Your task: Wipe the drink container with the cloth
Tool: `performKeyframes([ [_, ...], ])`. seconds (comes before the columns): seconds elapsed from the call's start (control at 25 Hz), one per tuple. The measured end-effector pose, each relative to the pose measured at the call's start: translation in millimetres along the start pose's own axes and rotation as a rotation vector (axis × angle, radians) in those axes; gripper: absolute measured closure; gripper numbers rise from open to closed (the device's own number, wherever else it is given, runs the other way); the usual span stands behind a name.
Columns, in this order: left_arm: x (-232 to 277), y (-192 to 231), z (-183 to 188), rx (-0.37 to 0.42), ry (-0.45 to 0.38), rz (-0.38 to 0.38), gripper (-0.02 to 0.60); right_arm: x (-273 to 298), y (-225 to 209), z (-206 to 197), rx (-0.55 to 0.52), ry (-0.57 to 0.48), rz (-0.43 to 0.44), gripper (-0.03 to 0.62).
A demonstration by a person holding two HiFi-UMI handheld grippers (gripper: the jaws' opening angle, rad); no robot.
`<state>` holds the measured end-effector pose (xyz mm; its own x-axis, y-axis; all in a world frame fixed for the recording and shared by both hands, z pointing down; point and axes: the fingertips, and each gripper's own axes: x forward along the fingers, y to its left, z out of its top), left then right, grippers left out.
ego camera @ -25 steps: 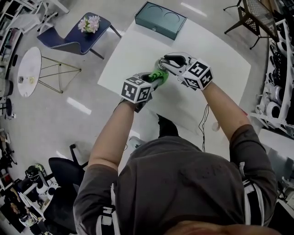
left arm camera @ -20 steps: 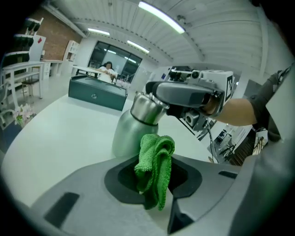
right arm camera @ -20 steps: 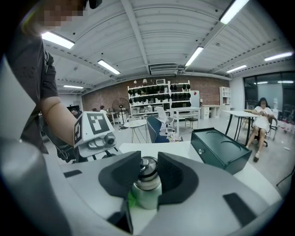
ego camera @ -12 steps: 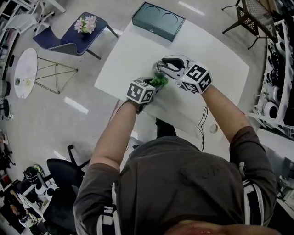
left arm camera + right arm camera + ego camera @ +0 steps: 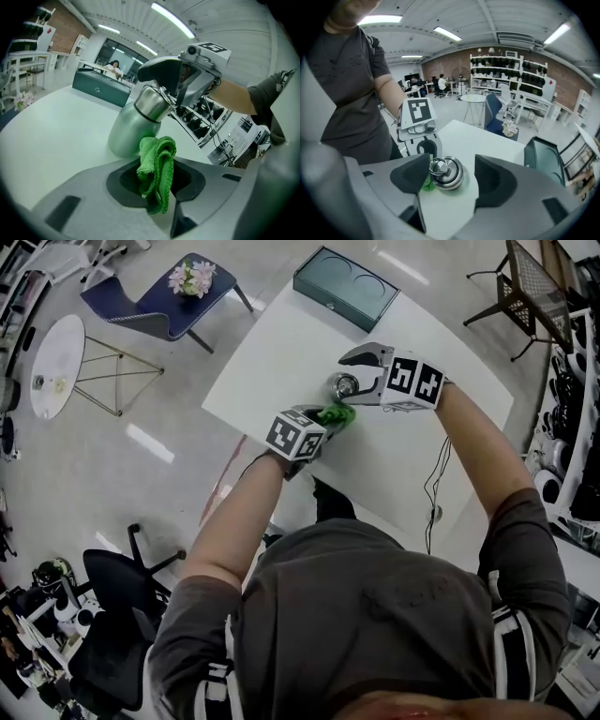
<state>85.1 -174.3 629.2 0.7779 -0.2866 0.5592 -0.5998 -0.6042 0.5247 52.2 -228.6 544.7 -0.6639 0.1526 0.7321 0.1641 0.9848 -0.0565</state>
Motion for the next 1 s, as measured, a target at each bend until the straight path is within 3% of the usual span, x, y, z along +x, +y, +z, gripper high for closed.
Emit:
performKeyframes([
  [0.2,1.4,2.1,-1.3,-0.005,0.001,-0.006,0.491,8.6,6.1,1.7,-0.081,0.085,0.137,0.303],
  [0.44,0.4,9.3,0.7,-0.012,-0.007,0.001,0.491,10.6,8.7,-12.7,-0.049,0.143,0.242,0.263],
  [0.52,-0.1,9.7,4.1,-0.01,-0.018,0.002,0.491,12.7,4.9,-17.1,-0.079,0.167,0.216,0.293],
  [0.56,0.2,8.8,6.3,-0.01,-0.029,0.0,0.491,13.6,1.8,-18.1,-0.093,0.176,0.197,0.355],
  [0.68,5.9,7.8,10.2,-0.036,-0.079,-0.007,0.491,15.1,-2.7,-18.2,-0.079,0.191,0.182,0.358],
  [0.8,15.3,12.9,7.0,-0.111,-0.107,-0.01,0.491,16.8,-3.8,-17.7,-0.041,0.192,0.161,0.358],
  [1.0,22.9,13.9,4.9,-0.105,-0.049,0.021,0.491,17.0,-6.3,-18.8,0.028,0.192,0.096,0.351],
])
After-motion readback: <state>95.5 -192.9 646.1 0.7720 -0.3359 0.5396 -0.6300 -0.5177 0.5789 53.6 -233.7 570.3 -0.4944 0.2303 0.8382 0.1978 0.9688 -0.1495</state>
